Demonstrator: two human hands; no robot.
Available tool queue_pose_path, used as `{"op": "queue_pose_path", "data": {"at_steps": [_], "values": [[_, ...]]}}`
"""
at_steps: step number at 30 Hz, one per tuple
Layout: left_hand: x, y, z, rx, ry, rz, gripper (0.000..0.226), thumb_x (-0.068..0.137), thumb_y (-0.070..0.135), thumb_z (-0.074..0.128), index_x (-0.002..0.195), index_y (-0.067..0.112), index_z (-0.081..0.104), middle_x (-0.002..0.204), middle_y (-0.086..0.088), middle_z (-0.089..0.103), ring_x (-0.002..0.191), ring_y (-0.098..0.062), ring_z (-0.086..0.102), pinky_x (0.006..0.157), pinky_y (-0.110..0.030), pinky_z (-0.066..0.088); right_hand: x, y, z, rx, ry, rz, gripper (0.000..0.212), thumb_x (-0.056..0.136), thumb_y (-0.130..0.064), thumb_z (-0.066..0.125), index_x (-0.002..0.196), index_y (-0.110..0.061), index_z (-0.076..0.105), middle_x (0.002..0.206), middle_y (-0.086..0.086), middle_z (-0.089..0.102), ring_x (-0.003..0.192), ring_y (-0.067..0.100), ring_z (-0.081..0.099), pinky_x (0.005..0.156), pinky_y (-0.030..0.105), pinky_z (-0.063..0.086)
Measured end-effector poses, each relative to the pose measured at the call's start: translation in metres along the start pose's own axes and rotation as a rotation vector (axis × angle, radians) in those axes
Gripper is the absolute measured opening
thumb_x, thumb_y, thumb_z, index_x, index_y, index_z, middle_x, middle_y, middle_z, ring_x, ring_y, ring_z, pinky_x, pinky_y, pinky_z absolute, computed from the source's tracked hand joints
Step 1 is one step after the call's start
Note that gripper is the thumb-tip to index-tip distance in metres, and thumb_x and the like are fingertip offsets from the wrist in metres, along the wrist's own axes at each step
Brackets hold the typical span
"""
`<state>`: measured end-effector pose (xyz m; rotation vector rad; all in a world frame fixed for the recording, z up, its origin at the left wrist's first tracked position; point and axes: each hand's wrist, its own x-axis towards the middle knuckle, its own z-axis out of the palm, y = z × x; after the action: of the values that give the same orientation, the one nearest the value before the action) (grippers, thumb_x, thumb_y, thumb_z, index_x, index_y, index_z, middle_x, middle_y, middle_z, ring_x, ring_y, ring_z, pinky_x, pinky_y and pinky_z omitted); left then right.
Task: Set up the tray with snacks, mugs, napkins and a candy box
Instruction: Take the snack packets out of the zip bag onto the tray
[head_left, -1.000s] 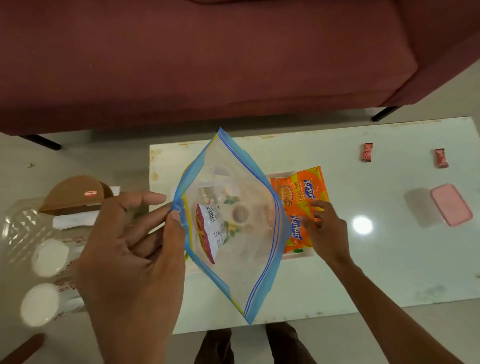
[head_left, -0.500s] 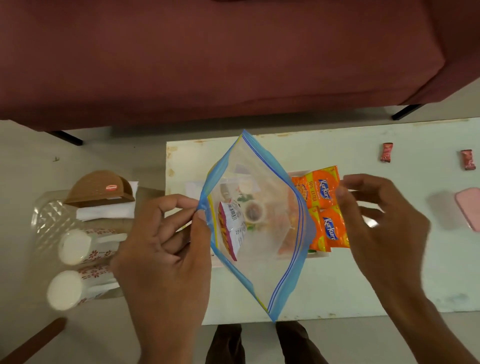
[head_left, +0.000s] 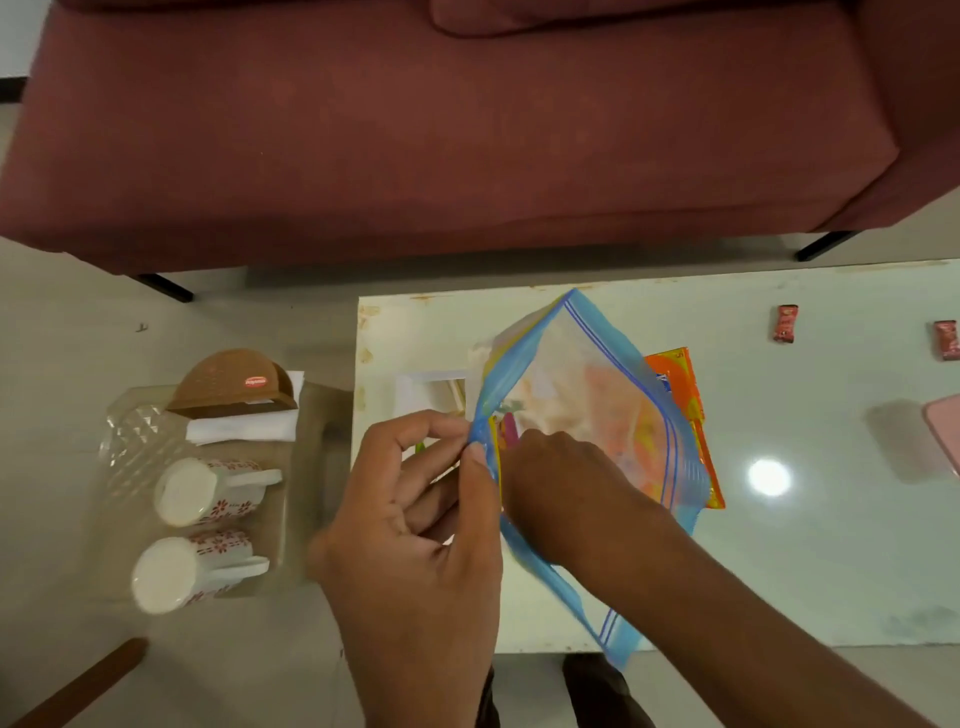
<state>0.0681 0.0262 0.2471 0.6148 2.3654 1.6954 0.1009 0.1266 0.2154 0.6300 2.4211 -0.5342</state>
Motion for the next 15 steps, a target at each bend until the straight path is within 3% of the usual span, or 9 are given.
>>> {"op": "queue_pose_path", "data": {"at_steps": [5, 12, 15], "values": [[0.0, 0.0, -0.001, -0.007, -0.022, -0.031, 0.032, 0.082, -0.001, 0.073, 0.09, 0.029, 0.063, 0.098, 0.025, 0.073, 0.08, 0.006, 0.073, 0.062, -0.014, 0.059, 0.008, 0.004, 0.013, 0.024, 0.037, 0.02, 0.024, 0.095, -0.011, 0.05, 0.118, -0.008, 0.057, 0.116, 0.011, 0.058, 0.106, 0.031, 0.06, 0.07, 0.033, 0.036], [0.009, -0.005, -0.009, -0.078, -0.034, -0.101, 0.025, 0.083, 0.0, 0.073, 0.085, 0.023, 0.061, 0.088, 0.015, 0.077, 0.078, 0.0, 0.075, 0.059, -0.013, 0.058, 0.005, 0.015, 0.013, 0.133, 0.199, 0.095, 0.034, 0.088, -0.038, 0.065, 0.109, -0.011, 0.061, 0.105, 0.011, 0.06, 0.094, 0.03, 0.06, 0.064, 0.03, 0.034], [0.009, -0.002, -0.008, -0.085, -0.05, -0.093, 0.028, 0.082, -0.002, 0.073, 0.086, 0.023, 0.061, 0.088, 0.017, 0.077, 0.074, 0.0, 0.075, 0.058, -0.014, 0.058, 0.014, 0.009, 0.018, 0.23, 0.197, 0.157, 0.035, 0.09, -0.035, 0.062, 0.112, -0.01, 0.052, 0.11, 0.011, 0.057, 0.101, 0.031, 0.056, 0.068, 0.031, 0.033]]}}
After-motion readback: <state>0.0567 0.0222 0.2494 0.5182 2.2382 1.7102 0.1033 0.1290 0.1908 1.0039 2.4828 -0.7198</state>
